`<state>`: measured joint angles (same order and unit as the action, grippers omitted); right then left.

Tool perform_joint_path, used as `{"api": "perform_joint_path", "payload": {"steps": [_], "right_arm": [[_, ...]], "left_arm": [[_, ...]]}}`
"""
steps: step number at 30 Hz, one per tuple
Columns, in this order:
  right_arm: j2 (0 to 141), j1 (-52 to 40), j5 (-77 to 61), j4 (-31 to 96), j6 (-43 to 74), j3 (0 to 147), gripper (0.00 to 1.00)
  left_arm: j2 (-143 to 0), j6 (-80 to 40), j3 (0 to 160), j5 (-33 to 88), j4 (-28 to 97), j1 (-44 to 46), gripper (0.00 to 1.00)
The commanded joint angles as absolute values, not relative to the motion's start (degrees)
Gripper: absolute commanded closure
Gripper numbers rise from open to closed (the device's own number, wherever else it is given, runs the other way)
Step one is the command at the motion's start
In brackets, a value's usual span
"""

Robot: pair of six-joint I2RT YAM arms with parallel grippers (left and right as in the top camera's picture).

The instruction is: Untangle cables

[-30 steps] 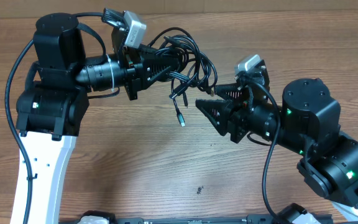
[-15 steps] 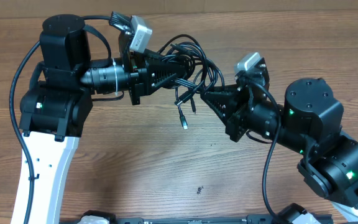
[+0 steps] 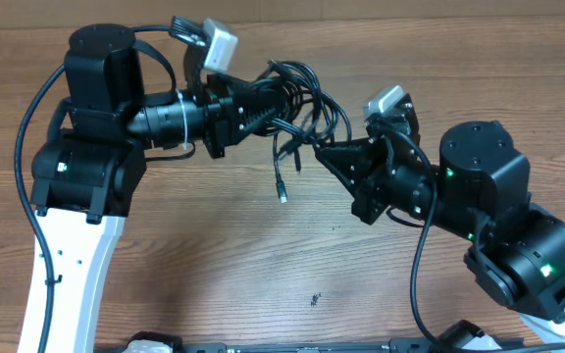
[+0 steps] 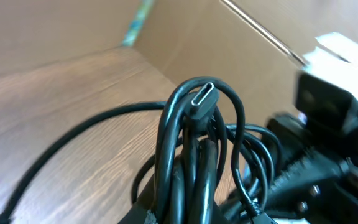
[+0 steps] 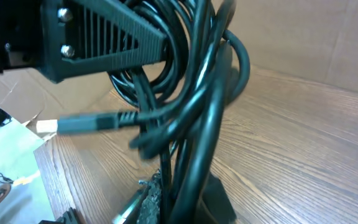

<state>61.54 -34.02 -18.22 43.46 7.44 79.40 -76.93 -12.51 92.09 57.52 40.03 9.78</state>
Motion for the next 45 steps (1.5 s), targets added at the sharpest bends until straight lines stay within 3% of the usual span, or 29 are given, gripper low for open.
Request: {"api": "perform_joint_path", "payload": {"steps": [1,7,13,14,16,18,20,26,30,35,42,44,45], "right_arm": [[60.60,-34.06,-19.00,44.45,7.20,79.85,0.96],[60.60,-34.06,-21.78,42.06,7.20,79.85,0.96],[60.62,-34.06,-18.92,42.33,7.18,79.85,0.96],[60.62,-34.06,-16.99,42.54,7.18,79.85,0.90],[60.62,-34.06,-14.57,42.57,7.14,79.85,0.66],[60.62,-34.06,-12.84,42.00,6.68,79.85,0.49],[60.62,-34.06,-12.86,41.52,5.58,79.85,0.43],[61.58,-34.06,-10.76,40.99,4.16,79.85,0.38],[62.52,-34.06,-10.11,39.53,4.16,79.85,0.39],[63.59,-34.06,-10.11,36.86,4.16,79.85,0.59],[65.34,-34.06,-10.13,35.75,4.19,79.85,0.70],[65.32,-34.06,-10.15,35.18,4.21,79.85,0.94],[65.32,-34.06,-10.13,35.11,4.21,79.85,0.96]], "left_arm": [[-76.77,-24.03,92.79,44.25,39.44,5.04,0.96],[-76.77,-27.90,92.79,40.93,41.36,4.80,0.96],[-76.75,-27.90,92.79,45.19,41.32,4.80,0.96],[-76.75,-27.90,92.79,46.61,41.34,4.80,0.96],[-76.75,-27.90,92.79,49.65,41.34,4.80,0.96],[-76.75,-27.90,92.79,54.22,41.36,4.86,0.96],[-76.75,-27.90,92.79,57.12,41.36,4.89,0.96],[-76.75,-27.88,92.79,64.60,42.02,5.37,0.96],[-76.75,-27.05,92.79,64.51,43.77,5.43,0.96],[-76.75,-26.83,92.79,64.36,44.93,5.82,0.96],[-76.75,-26.81,92.77,63.75,44.99,8.29,0.96],[-76.77,-26.83,92.79,62.57,45.21,8.47,0.96],[-76.77,-26.79,92.79,62.26,45.23,8.47,0.96]]}}
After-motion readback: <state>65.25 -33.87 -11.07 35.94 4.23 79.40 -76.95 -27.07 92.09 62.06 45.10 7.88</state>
